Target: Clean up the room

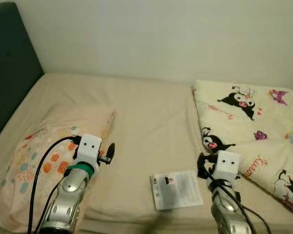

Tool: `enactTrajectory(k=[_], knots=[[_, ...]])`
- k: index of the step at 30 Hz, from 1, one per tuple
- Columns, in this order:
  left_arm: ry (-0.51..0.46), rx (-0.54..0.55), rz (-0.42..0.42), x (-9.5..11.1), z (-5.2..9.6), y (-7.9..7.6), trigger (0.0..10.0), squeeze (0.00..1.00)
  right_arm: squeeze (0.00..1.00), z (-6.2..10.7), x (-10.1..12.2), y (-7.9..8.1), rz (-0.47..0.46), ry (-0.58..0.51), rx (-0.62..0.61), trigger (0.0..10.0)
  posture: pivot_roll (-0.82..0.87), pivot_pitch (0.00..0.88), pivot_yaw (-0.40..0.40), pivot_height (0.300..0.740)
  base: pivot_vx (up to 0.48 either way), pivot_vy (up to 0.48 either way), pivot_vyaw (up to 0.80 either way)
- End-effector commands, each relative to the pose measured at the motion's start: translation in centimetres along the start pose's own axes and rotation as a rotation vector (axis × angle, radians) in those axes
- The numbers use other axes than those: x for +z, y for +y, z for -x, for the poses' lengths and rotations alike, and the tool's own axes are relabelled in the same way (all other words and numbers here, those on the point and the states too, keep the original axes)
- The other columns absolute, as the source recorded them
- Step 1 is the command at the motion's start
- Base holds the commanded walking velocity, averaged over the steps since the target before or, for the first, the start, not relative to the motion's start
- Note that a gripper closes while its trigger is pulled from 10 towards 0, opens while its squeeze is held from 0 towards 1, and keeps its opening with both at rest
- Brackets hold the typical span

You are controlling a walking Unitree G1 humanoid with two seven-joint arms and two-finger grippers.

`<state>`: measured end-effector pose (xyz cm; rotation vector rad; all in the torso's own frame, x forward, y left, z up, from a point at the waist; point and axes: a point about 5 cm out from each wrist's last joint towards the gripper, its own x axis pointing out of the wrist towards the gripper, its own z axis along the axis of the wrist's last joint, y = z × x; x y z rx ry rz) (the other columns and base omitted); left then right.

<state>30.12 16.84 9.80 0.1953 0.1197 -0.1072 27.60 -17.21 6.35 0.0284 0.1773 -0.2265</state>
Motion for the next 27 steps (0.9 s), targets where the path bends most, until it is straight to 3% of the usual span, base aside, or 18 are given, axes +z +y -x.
enactTrajectory(k=[1,8,17,27], knots=[[0.022,-0.017,-0.002,-0.5,0.1,-0.5,10.0,0.00,0.00,0.1,-0.5,-0.9,0.012,0.021,-0.027,10.0,0.08,0.001,0.031,0.740,0.000,0.000,0.00],[0.027,-0.022,-0.006,-0.6,0.2,-0.7,10.0,0.00,0.00,-0.1,-0.4,-1.0,0.032,0.017,-0.024,10.0,0.09,0.000,0.032,0.740,0.000,0.000,0.00],[0.031,-0.007,-0.023,-0.7,0.4,-0.3,10.0,0.00,0.00,-0.3,-0.3,-1.3,0.005,0.017,-0.034,10.0,0.10,0.000,0.028,0.706,0.000,0.000,0.00],[0.072,0.026,-0.030,-2.1,1.9,0.2,10.0,0.00,0.00,-1.7,-0.5,-1.5,0.008,0.048,-0.030,10.0,0.11,0.014,0.001,0.671,0.000,0.000,0.00]])
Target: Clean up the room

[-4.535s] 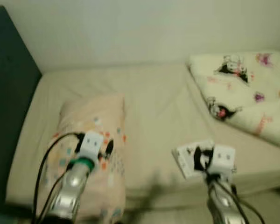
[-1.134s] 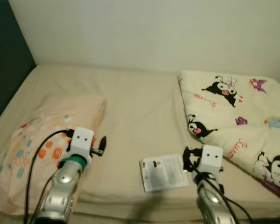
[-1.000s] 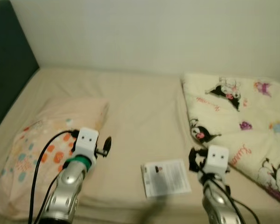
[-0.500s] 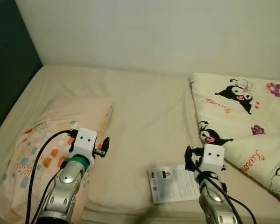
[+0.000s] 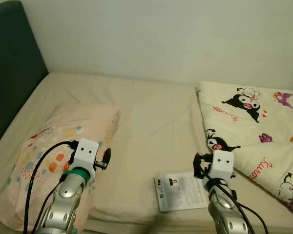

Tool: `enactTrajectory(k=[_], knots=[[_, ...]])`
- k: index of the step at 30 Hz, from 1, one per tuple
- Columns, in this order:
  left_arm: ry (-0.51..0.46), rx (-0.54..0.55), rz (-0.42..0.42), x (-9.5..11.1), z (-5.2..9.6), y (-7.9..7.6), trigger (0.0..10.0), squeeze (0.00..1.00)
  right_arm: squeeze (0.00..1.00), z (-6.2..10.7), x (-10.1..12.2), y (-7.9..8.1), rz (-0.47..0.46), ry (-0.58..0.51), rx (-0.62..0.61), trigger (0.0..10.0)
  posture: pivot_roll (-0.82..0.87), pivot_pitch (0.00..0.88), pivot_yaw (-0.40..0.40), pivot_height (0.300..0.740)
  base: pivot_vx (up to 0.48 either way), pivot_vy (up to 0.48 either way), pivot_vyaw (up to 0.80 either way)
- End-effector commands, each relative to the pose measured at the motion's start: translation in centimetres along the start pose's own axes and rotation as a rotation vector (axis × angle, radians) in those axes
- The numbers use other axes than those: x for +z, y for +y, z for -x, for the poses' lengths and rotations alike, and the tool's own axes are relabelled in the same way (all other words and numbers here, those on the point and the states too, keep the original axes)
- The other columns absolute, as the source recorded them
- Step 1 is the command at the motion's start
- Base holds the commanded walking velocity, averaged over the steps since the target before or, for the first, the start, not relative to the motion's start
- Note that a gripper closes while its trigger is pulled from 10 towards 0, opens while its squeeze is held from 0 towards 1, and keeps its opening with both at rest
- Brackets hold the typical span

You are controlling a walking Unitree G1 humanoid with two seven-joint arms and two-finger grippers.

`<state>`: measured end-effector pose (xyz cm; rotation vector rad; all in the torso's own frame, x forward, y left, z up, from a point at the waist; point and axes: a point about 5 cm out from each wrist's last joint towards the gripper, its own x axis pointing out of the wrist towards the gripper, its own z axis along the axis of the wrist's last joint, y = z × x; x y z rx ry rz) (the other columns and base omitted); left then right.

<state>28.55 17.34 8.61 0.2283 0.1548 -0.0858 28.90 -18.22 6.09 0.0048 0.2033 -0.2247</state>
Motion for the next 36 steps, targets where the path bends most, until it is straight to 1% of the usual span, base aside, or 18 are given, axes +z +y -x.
enactTrajectory(k=[1,13,19,23,27,29,30,32,33,34,35,36], knots=[[0.037,0.008,-0.001,-0.8,0.5,0.1,10.0,0.00,0.00,-0.3,-0.6,-0.9,-0.010,0.029,-0.033,10.0,0.11,0.014,0.001,0.666,0.000,0.000,0.00],[0.045,0.012,-0.005,-1.0,1.0,0.2,10.0,0.00,0.00,-0.3,-0.8,-0.6,0.001,0.034,-0.027,10.0,0.12,0.027,-0.003,0.631,0.000,0.000,0.00],[0.049,0.018,-0.007,-1.1,1.2,0.2,10.0,0.00,0.00,-0.3,-1.0,-0.8,0.005,0.038,-0.026,10.0,0.12,0.028,-0.006,0.616,0.000,0.000,0.00],[0.056,0.023,-0.006,-1.3,1.6,0.2,10.0,0.00,0.00,-0.4,-1.1,-1.0,0.016,0.036,-0.020,10.0,0.13,0.032,-0.012,0.591,0.000,0.000,0.00],[0.058,0.023,-0.007,-1.3,1.7,0.2,10.0,0.00,0.00,-0.4,-1.0,-1.0,0.017,0.035,-0.018,10.0,0.13,0.032,-0.012,0.576,0.000,0.000,0.00],[0.060,0.026,-0.007,-1.3,1.9,0.2,10.0,0.00,0.00,-0.9,-0.4,-1.4,0.029,0.008,-0.022,10.0,0.13,0.043,-0.012,0.566,0.000,0.000,0.00],[0.060,0.027,-0.008,-1.3,1.9,0.2,10.0,0.00,0.00,-1.4,-0.1,-1.5,0.052,0.004,-0.019,10.0,0.13,0.043,-0.012,0.566,0.000,0.000,0.00],[0.058,0.026,-0.013,-1.2,1.9,0.3,10.0,0.00,0.00,-2.3,0.2,-1.9,0.061,0.011,-0.016,10.0,0.13,0.050,-0.009,0.566,0.000,0.000,0.00],[0.058,0.026,-0.013,-1.2,1.9,0.3,10.0,0.00,0.00,-2.3,0.2,-1.9,0.061,0.011,-0.016,10.0,0.13,0.050,-0.009,0.566,0.000,0.000,0.00],[0.054,0.027,-0.016,-1.1,1.7,0.4,10.0,0.00,0.00,-2.7,0.4,-2.1,0.049,0.022,-0.022,10.0,0.13,0.050,-0.009,0.566,0.000,0.000,0.00],[0.054,0.027,-0.016,-1.1,1.7,0.4,10.0,0.00,0.00,-2.7,0.4,-2.1,0.049,0.022,-0.022,10.0,0.13,0.050,-0.009,0.566,0.000,0.000,0.00],[0.043,0.026,-0.017,-0.6,1.3,0.7,10.0,0.00,0.00,-3.6,0.6,-2.8,0.015,0.054,-0.025,10.0,0.15,0.060,-0.010,0.566,0.000,0.000,0.00]])
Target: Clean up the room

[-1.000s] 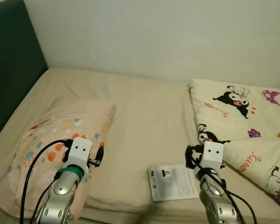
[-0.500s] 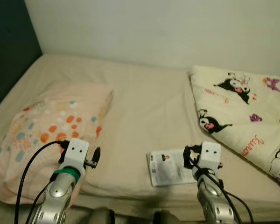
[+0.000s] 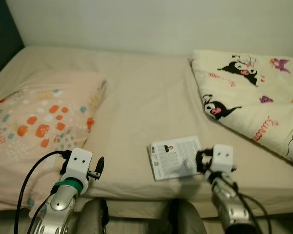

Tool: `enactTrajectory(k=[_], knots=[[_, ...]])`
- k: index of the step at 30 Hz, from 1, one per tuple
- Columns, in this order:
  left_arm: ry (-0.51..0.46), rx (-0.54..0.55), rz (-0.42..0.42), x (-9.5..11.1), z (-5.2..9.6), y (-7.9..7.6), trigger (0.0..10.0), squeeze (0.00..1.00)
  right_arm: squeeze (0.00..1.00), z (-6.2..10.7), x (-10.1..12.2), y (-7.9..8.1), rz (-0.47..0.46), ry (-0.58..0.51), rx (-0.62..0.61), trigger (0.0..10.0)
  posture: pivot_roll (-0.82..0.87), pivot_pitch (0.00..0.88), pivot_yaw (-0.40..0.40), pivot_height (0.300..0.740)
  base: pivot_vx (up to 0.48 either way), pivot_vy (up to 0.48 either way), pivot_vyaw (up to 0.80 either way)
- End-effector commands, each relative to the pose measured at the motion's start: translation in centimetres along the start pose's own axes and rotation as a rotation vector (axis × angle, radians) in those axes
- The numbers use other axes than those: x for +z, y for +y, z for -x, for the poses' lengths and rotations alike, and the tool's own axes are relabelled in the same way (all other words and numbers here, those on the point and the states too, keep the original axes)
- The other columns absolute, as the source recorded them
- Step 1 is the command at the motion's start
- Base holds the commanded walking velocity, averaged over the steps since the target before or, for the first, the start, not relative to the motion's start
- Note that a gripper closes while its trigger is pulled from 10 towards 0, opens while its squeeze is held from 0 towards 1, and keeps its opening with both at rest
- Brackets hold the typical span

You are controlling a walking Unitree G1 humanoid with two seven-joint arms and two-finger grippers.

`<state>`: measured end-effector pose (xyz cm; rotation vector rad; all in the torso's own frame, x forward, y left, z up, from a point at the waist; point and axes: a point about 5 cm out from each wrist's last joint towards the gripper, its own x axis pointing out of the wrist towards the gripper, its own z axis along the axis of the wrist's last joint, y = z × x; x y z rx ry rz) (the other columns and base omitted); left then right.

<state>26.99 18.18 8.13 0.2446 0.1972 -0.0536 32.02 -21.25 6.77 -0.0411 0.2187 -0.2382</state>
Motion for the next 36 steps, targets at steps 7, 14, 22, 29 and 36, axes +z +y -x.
enactTrajectory(k=[7,14,22,29,36], knots=[[-0.064,-0.020,-0.053,3.1,-2.4,1.6,10.0,0.00,0.00,-1.7,-0.8,-2.5,-0.001,0.158,-0.080,5.2,0.16,0.082,0.014,0.566,0.000,0.000,0.00],[-0.082,-0.014,-0.103,4.7,-3.3,3.1,10.0,0.00,0.00,-1.9,-1.1,-3.5,0.029,0.197,-0.115,0.0,0.18,0.100,0.018,0.566,0.000,0.000,0.00],[-0.071,0.016,-0.117,5.3,-3.4,4.6,10.0,0.00,0.00,-1.9,-1.8,-1.7,0.206,0.223,0.022,0.0,0.18,0.111,0.016,0.566,0.000,0.000,0.00],[-0.058,0.017,-0.122,4.8,-3.3,4.6,10.0,0.00,0.00,-1.7,-2.0,1.7,0.309,0.227,0.235,0.0,0.17,0.116,0.014,0.566,0.000,0.000,0.00],[-0.053,0.030,-0.124,4.7,-3.2,4.9,10.0,0.00,0.00,-1.6,-0.9,5.7,0.294,0.195,0.417,0.0,0.17,0.108,0.003,0.566,0.000,0.000,0.00]])
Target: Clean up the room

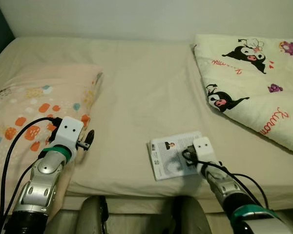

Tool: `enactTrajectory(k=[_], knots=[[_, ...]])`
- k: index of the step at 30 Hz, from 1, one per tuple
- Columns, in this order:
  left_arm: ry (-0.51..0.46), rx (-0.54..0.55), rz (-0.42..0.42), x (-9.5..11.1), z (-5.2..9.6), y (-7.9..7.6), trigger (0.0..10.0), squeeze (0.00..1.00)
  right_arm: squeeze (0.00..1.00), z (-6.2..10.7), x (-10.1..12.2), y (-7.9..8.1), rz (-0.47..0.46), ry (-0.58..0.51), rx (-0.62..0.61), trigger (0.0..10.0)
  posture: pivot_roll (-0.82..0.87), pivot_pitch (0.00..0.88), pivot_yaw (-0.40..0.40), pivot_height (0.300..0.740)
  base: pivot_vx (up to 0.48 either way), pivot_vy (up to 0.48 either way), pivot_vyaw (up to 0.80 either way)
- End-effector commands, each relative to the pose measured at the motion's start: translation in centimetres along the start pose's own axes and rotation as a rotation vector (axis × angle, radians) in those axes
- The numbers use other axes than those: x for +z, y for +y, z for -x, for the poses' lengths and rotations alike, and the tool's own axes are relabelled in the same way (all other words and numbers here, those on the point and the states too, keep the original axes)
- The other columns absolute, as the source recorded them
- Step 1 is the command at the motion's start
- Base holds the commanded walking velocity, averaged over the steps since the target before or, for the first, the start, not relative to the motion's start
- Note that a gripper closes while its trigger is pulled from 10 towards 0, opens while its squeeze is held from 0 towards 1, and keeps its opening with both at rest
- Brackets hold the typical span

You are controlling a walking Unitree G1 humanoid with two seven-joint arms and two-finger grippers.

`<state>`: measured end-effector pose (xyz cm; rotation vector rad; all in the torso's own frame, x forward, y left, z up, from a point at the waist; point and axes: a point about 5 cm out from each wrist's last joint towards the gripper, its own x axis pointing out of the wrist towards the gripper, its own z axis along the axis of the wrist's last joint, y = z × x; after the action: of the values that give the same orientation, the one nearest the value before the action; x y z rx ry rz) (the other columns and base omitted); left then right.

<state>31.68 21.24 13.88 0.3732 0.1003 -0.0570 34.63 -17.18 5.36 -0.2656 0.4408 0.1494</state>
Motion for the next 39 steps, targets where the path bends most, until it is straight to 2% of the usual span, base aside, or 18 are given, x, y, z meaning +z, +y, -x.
enactTrajectory(k=[1,3,8,9,10,11,12,14,15,17,18,21,24,30,33,36,39], knots=[[0.039,0.007,0.005,-0.9,0.3,0.2,10.0,0.00,0.00,-0.1,0.2,1.0,0.009,0.000,0.058,0.0,0.17,0.108,0.003,0.566,0.000,0.000,0.00],[0.042,0.009,0.005,-1.0,0.3,0.2,10.0,0.00,0.00,-0.4,1.3,2.0,0.012,-0.023,0.115,0.0,0.18,0.103,0.001,0.566,0.000,0.000,0.00],[0.043,0.009,0.004,-1.0,0.3,0.2,10.0,0.00,0.00,-0.5,2.3,1.5,0.011,-0.047,0.093,0.0,0.18,0.103,0.001,0.566,0.000,0.000,0.00],[0.041,0.008,0.002,-0.8,0.2,0.2,10.0,0.00,0.00,-0.5,2.5,0.8,0.013,-0.048,0.064,0.0,0.19,0.102,0.001,0.566,0.000,0.000,0.00],[0.041,0.008,0.002,-0.8,0.2,0.2,10.0,0.00,0.00,-0.5,2.5,0.8,0.013,-0.048,0.064,0.0,0.19,0.102,0.001,0.566,0.000,0.000,0.00],[0.022,0.000,0.003,0.0,-0.2,0.3,10.0,0.00,0.00,-0.4,2.4,-1.0,0.033,-0.034,-0.008,0.0,0.22,0.144,0.002,0.566,0.000,0.000,0.00],[0.022,0.000,0.003,0.0,-0.2,0.3,10.0,0.00,0.00,-0.4,2.4,-1.0,0.033,-0.034,-0.008,0.0,0.22,0.144,0.002,0.566,0.000,0.000,0.00],[0.003,-0.002,0.028,1.3,-0.5,0.9,10.0,0.00,0.00,0.3,1.4,-4.6,0.105,0.020,-0.175,0.0,0.23,0.153,0.031,0.566,0.000,0.000,0.00],[0.003,-0.002,0.028,1.3,-0.5,0.9,10.0,0.00,0.00,0.3,1.4,-4.6,0.105,0.020,-0.175,0.0,0.23,0.153,0.031,0.566,0.000,0.000,0.00],[-0.003,-0.003,0.029,2.0,-0.6,1.5,10.0,0.00,0.00,1.1,-0.1,-6.8,0.122,0.080,-0.287,0.0,0.23,0.151,0.043,0.566,0.000,0.000,0.00],[-0.003,-0.003,0.029,2.0,-0.6,1.5,10.0,0.00,0.00,1.1,-0.1,-6.8,0.122,0.080,-0.287,0.0,0.23,0.151,0.043,0.566,0.000,0.000,0.00],[-0.020,-0.017,-0.006,2.9,-1.1,2.3,10.0,0.00,0.00,2.2,-2.3,-8.7,0.140,0.165,-0.382,0.0,0.24,0.152,0.050,0.566,0.000,0.000,0.00],[-0.021,-0.018,-0.009,3.0,-1.1,2.4,10.0,0.00,0.00,2.3,-2.7,-8.7,0.149,0.179,-0.383,0.0,0.24,0.152,0.050,0.566,0.000,0.000,0.00],[-0.015,-0.016,-0.013,2.8,-1.1,2.5,10.0,0.00,0.00,2.2,-3.6,-7.8,0.150,0.205,-0.329,0.0,0.24,0.152,0.052,0.566,0.000,0.000,0.00],[-0.006,-0.017,-0.017,2.6,-0.8,2.3,10.0,0.00,0.00,1.3,-3.2,-4.9,0.057,0.160,-0.203,0.0,0.26,0.153,0.045,0.566,0.000,0.000,0.00],[-0.005,-0.016,-0.019,2.6,-0.8,2.4,10.0,0.00,0.00,1.1,-2.9,-4.3,0.029,0.139,-0.178,0.0,0.26,0.153,0.045,0.566,0.000,0.000,0.00],[0.005,-0.010,-0.023,2.5,-0.6,2.8,10.0,0.00,0.00,0.5,-1.9,-2.6,0.003,0.096,-0.107,0.0,0.26,0.155,0.041,0.566,0.000,0.000,0.00]])
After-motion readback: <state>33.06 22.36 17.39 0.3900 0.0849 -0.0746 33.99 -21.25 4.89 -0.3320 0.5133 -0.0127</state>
